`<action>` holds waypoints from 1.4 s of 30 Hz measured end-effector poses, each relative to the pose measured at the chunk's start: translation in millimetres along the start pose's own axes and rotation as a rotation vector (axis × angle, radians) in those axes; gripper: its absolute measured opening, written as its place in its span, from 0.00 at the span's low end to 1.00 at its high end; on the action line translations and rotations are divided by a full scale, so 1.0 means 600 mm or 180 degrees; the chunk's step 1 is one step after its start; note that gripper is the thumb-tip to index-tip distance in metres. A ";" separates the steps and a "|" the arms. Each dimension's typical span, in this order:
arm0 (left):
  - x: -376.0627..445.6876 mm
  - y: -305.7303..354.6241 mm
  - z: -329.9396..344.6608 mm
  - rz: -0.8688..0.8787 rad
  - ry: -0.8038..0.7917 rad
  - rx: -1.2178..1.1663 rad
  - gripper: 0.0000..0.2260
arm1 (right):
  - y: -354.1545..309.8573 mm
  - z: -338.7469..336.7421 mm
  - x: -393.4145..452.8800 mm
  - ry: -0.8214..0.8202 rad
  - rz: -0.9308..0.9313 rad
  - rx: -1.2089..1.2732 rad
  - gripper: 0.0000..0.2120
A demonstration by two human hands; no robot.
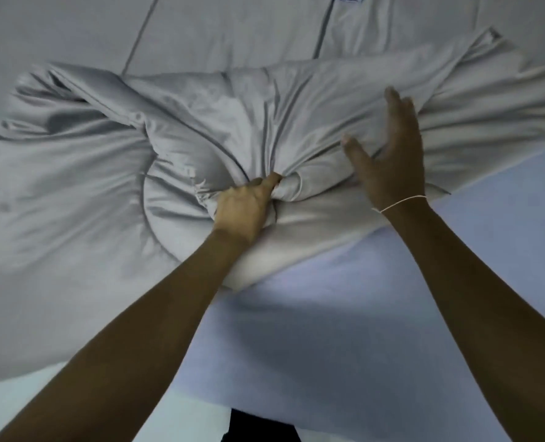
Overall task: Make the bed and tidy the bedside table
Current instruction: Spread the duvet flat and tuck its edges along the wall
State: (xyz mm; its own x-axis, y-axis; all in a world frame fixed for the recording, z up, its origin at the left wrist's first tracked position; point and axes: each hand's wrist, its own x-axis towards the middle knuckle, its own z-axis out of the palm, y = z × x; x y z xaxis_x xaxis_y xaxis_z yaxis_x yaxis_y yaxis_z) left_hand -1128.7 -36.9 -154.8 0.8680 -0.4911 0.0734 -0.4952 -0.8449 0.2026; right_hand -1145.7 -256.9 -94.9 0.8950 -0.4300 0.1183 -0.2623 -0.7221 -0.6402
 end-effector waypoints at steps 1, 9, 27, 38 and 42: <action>-0.033 0.017 -0.002 0.0039 0.0004 -0.0066 0.19 | -0.001 0.004 -0.016 -0.0230 -0.0073 -0.0217 0.43; -0.321 0.205 0.006 0.0534 -0.0331 0.0025 0.24 | 0.128 -0.006 -0.254 -0.2221 0.0102 -0.1267 0.54; -0.481 0.553 0.025 0.0952 -0.0590 -0.1575 0.17 | 0.501 -0.476 -0.611 -0.2558 0.0453 -0.1710 0.23; -0.463 0.648 0.085 0.0962 -0.1132 -0.0461 0.28 | 0.579 -0.563 -0.760 -0.1893 0.1042 -0.1768 0.13; -0.452 0.661 0.114 0.0981 -0.1271 -0.0177 0.31 | 0.602 -0.568 -0.766 -0.1374 0.1610 -0.2005 0.15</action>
State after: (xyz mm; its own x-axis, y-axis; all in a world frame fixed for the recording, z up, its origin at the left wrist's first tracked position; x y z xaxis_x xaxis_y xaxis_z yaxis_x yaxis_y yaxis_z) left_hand -1563.1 -253.4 -161.3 0.5945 -0.7678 -0.2389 -0.7139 -0.6407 0.2827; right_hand -1774.8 -504.9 -121.6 0.6437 -0.6272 -0.4385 -0.6947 -0.7193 0.0090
